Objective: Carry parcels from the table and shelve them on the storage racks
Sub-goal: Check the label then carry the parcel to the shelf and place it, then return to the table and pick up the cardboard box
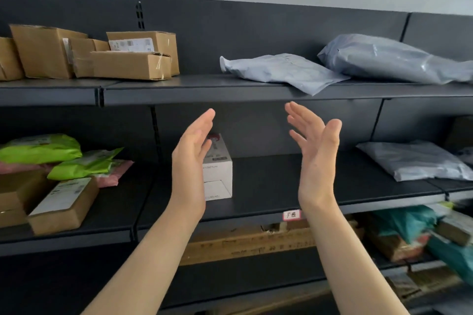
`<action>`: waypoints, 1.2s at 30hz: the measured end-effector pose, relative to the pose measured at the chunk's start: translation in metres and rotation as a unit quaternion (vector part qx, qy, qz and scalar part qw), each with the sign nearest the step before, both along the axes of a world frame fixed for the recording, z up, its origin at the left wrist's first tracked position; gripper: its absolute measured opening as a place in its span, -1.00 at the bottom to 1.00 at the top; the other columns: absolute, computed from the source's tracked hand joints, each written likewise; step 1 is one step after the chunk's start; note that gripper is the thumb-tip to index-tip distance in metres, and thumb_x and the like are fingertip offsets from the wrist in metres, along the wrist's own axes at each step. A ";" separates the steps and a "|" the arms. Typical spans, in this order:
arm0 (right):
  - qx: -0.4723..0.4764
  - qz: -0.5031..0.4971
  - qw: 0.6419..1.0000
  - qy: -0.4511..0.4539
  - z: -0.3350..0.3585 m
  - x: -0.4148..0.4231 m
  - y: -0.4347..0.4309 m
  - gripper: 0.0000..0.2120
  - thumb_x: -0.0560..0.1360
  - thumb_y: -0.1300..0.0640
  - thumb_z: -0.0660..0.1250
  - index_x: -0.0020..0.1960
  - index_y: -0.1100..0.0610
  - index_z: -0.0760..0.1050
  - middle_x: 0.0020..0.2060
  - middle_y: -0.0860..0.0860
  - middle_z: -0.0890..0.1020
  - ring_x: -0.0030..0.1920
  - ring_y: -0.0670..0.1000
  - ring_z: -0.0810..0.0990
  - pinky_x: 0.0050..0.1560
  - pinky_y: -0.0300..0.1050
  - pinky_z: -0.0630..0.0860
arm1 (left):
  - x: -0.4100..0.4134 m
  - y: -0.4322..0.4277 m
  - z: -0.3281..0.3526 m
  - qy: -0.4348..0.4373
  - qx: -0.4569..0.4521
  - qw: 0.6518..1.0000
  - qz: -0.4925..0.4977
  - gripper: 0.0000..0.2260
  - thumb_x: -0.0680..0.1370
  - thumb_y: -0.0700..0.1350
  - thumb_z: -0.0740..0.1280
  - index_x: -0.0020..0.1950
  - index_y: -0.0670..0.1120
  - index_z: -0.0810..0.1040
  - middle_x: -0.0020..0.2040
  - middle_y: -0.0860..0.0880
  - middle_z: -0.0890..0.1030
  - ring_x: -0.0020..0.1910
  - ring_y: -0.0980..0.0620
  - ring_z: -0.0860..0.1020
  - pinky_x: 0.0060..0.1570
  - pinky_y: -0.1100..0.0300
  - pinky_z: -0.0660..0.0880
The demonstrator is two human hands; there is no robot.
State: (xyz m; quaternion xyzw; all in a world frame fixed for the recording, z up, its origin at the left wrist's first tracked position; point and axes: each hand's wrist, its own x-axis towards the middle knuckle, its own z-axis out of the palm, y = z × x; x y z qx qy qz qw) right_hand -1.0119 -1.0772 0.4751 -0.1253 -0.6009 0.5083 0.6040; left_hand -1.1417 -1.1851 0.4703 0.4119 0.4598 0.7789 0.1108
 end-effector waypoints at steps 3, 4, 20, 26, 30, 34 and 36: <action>0.005 -0.006 1.000 0.024 0.006 0.044 0.006 -0.38 0.64 -0.16 -0.21 0.27 -0.02 0.58 0.33 0.00 0.64 0.39 0.00 0.55 0.51 0.21 0.31 | 0.045 0.005 0.012 0.010 0.019 0.999 -0.028 -0.57 0.42 0.21 0.13 0.25 0.23 0.52 0.41 0.18 0.53 0.38 0.29 0.46 0.39 0.24 0.36; 0.012 -0.010 0.999 0.031 0.008 0.060 0.009 -0.38 0.64 -0.13 -0.22 0.28 0.00 0.57 0.34 0.00 0.64 0.39 -0.01 0.55 0.50 0.19 0.32 | 0.061 0.008 0.018 0.016 0.029 0.999 -0.036 -0.55 0.40 0.22 0.12 0.24 0.24 0.53 0.40 0.19 0.54 0.37 0.30 0.47 0.36 0.26 0.37; 0.037 -0.242 0.969 0.010 0.025 0.466 0.076 -0.44 0.66 -0.29 -0.13 0.31 -0.05 0.51 0.40 0.01 0.57 0.42 -0.02 0.51 0.49 0.03 0.35 | 0.426 0.164 0.039 -0.050 0.066 0.948 -0.307 -0.54 0.55 -0.02 -0.01 0.33 0.03 0.54 0.38 0.09 0.59 0.37 0.18 0.51 0.46 0.08 0.32; 0.020 -0.349 0.937 0.011 0.015 0.594 0.092 -0.50 0.69 -0.19 -0.19 0.25 -0.12 0.49 0.36 -0.04 0.57 0.44 0.01 0.49 0.49 0.07 0.34 | 0.556 0.227 0.036 -0.033 0.073 0.899 -0.430 -0.57 0.58 -0.01 -0.02 0.31 0.08 0.53 0.38 0.11 0.57 0.38 0.20 0.49 0.45 0.11 0.31; 0.000 -0.408 0.913 0.027 0.002 0.675 0.117 -0.48 0.71 -0.06 -0.23 0.24 -0.09 0.51 0.28 -0.10 0.60 0.39 -0.04 0.52 0.40 -0.05 0.36 | 0.633 0.275 0.026 -0.033 0.067 0.869 -0.489 -0.57 0.57 0.00 -0.03 0.29 0.12 0.54 0.38 0.14 0.58 0.38 0.22 0.49 0.44 0.13 0.31; 0.005 -0.463 0.886 0.031 -0.009 0.748 0.151 -0.48 0.73 -0.03 -0.23 0.25 -0.08 0.52 0.28 -0.08 0.62 0.40 -0.03 0.54 0.42 -0.03 0.38 | 0.710 0.330 0.013 -0.038 0.053 0.842 -0.536 -0.57 0.57 0.00 -0.02 0.28 0.13 0.55 0.35 0.18 0.60 0.36 0.25 0.49 0.44 0.13 0.32; 0.012 -0.479 0.877 0.045 -0.015 0.782 0.175 -0.48 0.72 -0.05 -0.22 0.24 -0.11 0.53 0.27 -0.09 0.62 0.37 -0.05 0.55 0.41 -0.01 0.39 | 0.747 0.362 0.005 -0.033 0.044 0.834 -0.548 -0.56 0.59 0.00 -0.03 0.34 0.10 0.52 0.38 0.15 0.58 0.37 0.25 0.48 0.47 0.09 0.30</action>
